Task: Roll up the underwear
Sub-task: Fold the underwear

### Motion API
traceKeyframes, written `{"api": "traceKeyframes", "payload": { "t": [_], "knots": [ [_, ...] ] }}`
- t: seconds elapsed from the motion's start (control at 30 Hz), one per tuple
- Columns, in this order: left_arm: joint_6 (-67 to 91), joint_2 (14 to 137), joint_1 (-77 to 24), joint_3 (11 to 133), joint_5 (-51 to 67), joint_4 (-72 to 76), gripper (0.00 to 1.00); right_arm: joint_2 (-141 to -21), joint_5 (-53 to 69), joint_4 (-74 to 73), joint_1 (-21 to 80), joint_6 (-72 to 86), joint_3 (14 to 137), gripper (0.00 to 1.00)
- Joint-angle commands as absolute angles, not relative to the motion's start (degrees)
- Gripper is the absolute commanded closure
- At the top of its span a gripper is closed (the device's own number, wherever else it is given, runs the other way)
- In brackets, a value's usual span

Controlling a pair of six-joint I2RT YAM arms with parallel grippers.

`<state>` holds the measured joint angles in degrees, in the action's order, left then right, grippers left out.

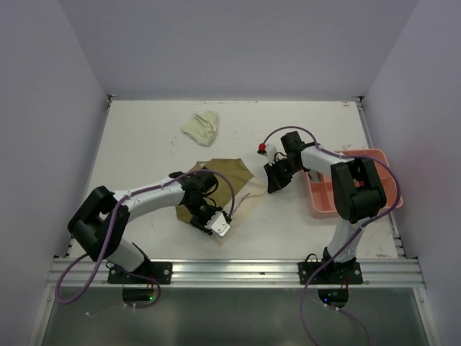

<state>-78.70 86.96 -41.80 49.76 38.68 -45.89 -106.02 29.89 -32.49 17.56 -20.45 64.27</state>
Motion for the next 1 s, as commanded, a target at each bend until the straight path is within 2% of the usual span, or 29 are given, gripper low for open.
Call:
{"api": "traceKeyframes", "payload": {
  "t": [0.0,0.17,0.27,0.5,0.67,0.97],
  "knots": [
    [-80.5,88.1,-44.3,50.2,38.8,-44.0,0.58,-107.2,29.4,-33.6,17.5,-20.7,64.5,1.00],
    [-79.9,89.6,-46.1,50.1,37.8,-43.2,0.58,-107.2,29.4,-33.7,17.5,-20.7,64.6,1.00],
    [-79.4,90.3,-46.5,50.1,37.6,-42.1,0.62,-107.2,29.4,-33.7,17.5,-20.8,64.5,1.00],
    [-80.0,89.9,-46.6,48.7,37.3,-43.5,0.87,-107.6,28.9,-33.7,17.5,-21.0,64.6,1.00],
    [-80.9,88.6,-46.6,47.6,37.4,-45.3,1.00,-107.9,28.7,-33.7,17.6,-21.1,64.6,1.00],
    [-79.2,85.4,-47.4,43.2,37.1,-46.1,1.00,-108.1,28.1,-33.5,17.5,-21.1,64.7,1.00]
  ]
}}
